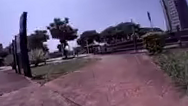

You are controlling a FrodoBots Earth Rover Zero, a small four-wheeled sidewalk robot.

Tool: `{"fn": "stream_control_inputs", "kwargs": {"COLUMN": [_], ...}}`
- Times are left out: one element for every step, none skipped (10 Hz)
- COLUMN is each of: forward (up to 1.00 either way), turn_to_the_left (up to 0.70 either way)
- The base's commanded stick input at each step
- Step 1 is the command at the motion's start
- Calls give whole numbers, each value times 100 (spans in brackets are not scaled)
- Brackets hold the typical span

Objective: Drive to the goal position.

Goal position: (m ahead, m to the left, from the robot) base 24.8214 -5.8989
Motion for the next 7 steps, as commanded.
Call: {"fn": "stream_control_inputs", "kwargs": {"forward": [100,100,100,100,100,100,100], "turn_to_the_left": [1,1,1,1,1,1,1]}}
